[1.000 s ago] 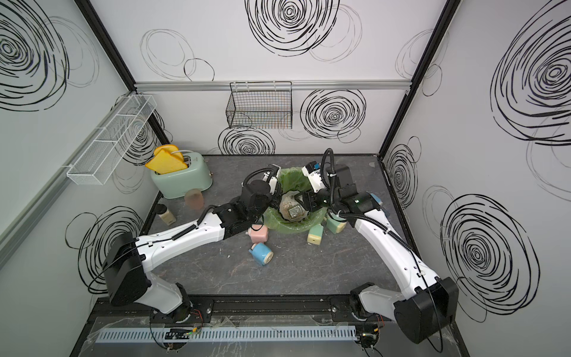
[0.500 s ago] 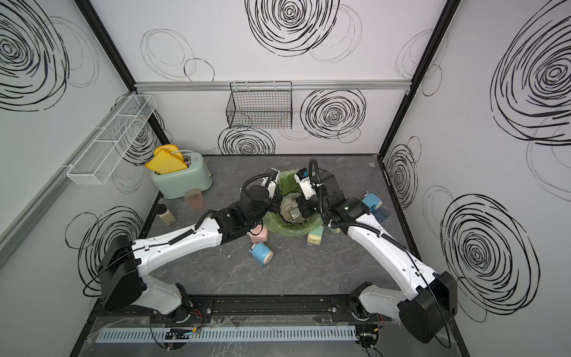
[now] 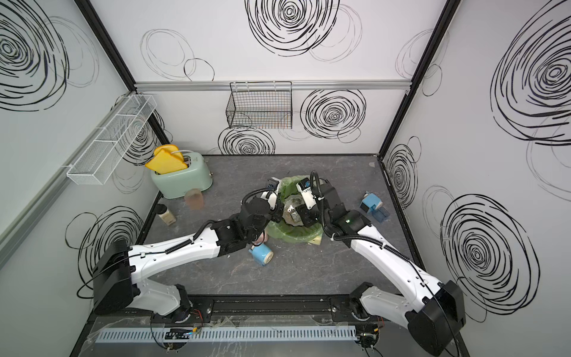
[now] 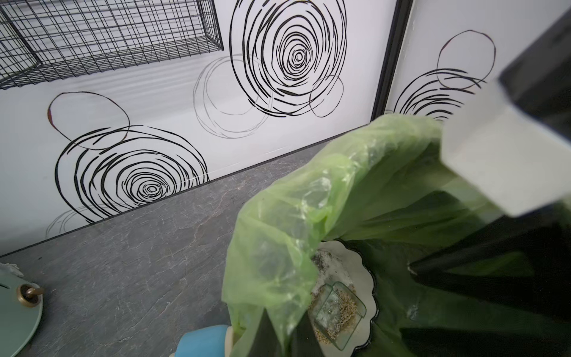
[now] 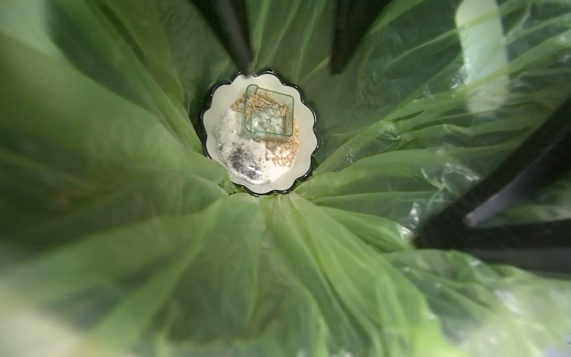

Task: Take out the pencil sharpener tray and clean the shavings
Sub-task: Place the trash bin at the center of the board.

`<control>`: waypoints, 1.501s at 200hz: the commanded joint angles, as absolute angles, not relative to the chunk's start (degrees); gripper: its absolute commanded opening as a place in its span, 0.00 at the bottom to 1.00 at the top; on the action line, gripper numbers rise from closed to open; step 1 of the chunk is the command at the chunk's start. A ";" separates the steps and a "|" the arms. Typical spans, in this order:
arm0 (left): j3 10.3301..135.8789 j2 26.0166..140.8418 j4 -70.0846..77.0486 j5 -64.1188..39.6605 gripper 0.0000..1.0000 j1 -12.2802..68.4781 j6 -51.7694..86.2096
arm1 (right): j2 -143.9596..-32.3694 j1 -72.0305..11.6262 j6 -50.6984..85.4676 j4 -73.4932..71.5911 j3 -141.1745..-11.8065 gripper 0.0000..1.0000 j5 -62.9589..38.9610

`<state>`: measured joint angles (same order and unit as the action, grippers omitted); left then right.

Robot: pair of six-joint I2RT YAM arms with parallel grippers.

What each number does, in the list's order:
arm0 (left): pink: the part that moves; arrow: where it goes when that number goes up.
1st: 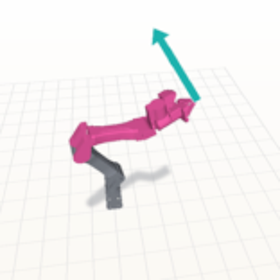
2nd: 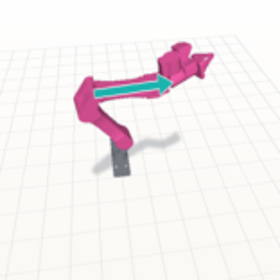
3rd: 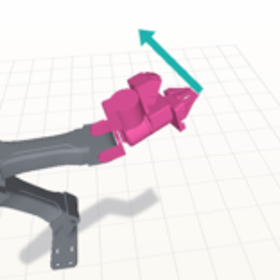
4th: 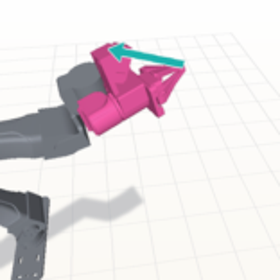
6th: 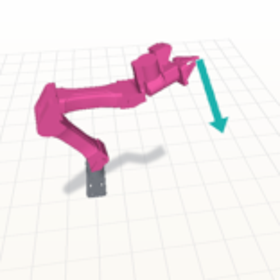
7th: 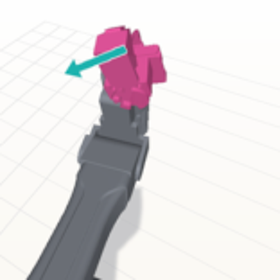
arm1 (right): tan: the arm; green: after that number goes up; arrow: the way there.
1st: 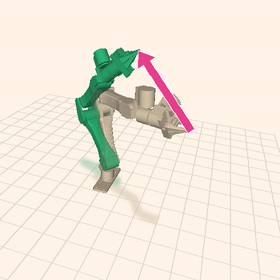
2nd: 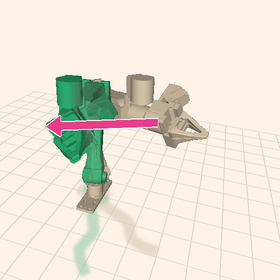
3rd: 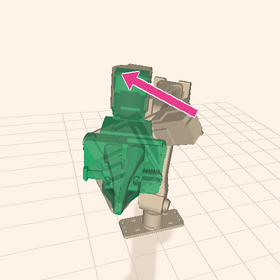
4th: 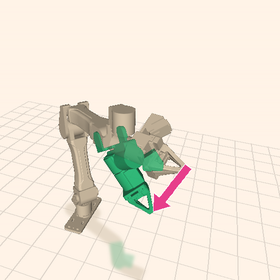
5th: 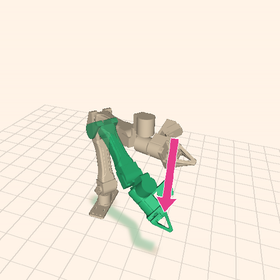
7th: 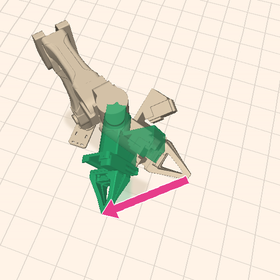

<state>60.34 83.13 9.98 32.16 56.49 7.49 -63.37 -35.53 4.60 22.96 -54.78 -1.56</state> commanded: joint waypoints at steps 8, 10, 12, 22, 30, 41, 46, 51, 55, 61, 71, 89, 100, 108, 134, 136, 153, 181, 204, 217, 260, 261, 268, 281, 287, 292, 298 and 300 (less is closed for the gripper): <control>66.79 85.37 10.58 29.12 0.00 53.93 8.75 | -60.13 -35.34 5.77 18.94 -55.00 0.67 -2.19; 67.10 85.48 10.42 28.88 0.00 53.69 8.71 | -59.88 -35.27 5.77 18.80 -55.15 0.67 -2.20; 67.49 85.74 10.27 28.73 0.00 53.46 8.70 | -59.78 -35.29 5.73 18.67 -55.49 0.68 -2.12; 68.89 86.37 10.09 28.01 0.00 52.61 8.43 | -59.02 -35.00 5.84 18.36 -56.91 0.69 -1.47; 69.53 86.61 10.19 27.43 0.00 52.03 8.28 | -58.91 -34.71 5.72 19.06 -58.29 0.69 -0.86; 70.17 86.97 10.13 26.75 0.00 51.50 8.26 | -59.29 -34.00 5.21 20.63 -60.44 0.69 -0.83; 70.38 87.08 10.06 26.59 0.00 51.21 8.24 | -59.47 -33.67 5.08 21.52 -61.35 0.70 -0.71; 70.55 87.23 10.03 26.40 0.00 51.03 8.21 | -59.59 -33.31 5.01 22.24 -62.24 0.70 -0.81; 70.70 87.34 9.79 26.29 0.00 50.85 8.24 | -59.57 -33.04 4.83 22.69 -62.75 0.70 -1.04; 70.83 87.51 9.54 26.13 0.00 50.57 8.34 | -59.28 -32.79 4.67 23.10 -63.38 0.70 -1.35; 71.09 87.69 9.20 25.85 0.00 50.09 8.51 | -58.53 -32.32 4.64 23.31 -64.12 0.70 -2.02; 71.26 87.80 9.20 25.47 0.00 49.54 8.73 | -58.20 -31.17 4.79 24.79 -65.55 0.72 -1.87; 71.45 87.97 9.14 25.23 0.00 49.33 8.75 | -59.51 -30.06 4.78 27.16 -66.82 0.72 -1.46; 71.63 87.98 9.13 25.06 0.00 49.24 8.73 | -60.87 -29.05 4.72 29.09 -67.82 0.72 -1.03; 71.72 87.89 9.16 24.63 0.00 49.04 8.90 | -64.64 -26.75 4.50 32.69 -69.07 0.72 1.38; 71.76 87.82 9.15 24.61 0.00 49.04 8.84 | -65.03 -26.62 4.40 32.83 -69.21 0.72 1.58; 71.76 87.72 9.12 24.53 0.00 49.04 8.88 | -66.80 -26.05 3.57 33.49 -69.85 0.71 2.28; 71.72 87.63 9.16 24.04 0.00 49.04 8.87 | -69.17 -24.63 2.54 34.15 -71.50 0.61 -0.09; 71.80 87.55 9.32 24.16 0.00 49.00 8.80 | -70.77 -24.26 2.26 34.48 -73.39 0.45 -1.71; 71.94 87.55 9.40 24.00 0.00 48.80 8.73 | -71.86 -24.17 2.11 34.83 -74.44 0.38 -1.82; 71.85 87.15 9.64 23.40 0.00 48.20 9.01 | -75.29 -23.37 2.41 34.21 -76.87 0.10 -2.30; 71.87 87.12 9.70 23.34 0.00 48.18 9.03 | -75.39 -23.38 2.43 34.16 -76.93 0.10 -2.33; 71.73 86.95 9.79 23.33 0.00 48.03 9.05 | -75.94 -23.25 2.42 34.09 -77.27 0.09 -2.69; 71.57 86.73 9.99 22.91 0.00 47.91 9.04 | -76.87 -23.11 2.41 34.02 -77.77 0.05 -3.25; 71.47 86.60 9.96 22.85 0.00 47.82 9.00 | -77.19 -23.10 2.44 33.85 -77.87 0.04 -3.49; 71.41 86.56 10.02 22.85 0.01 47.73 9.06 | -77.41 -23.11 2.45 33.76 -77.87 0.01 -3.64; 71.30 86.40 10.14 22.68 0.02 47.66 9.10 | -77.67 -22.96 2.54 33.48 -77.86 0.00 -3.64; 71.29 86.40 10.16 22.63 0.05 47.64 9.09 | -77.64 -22.94 2.59 33.37 -77.78 0.00 -3.63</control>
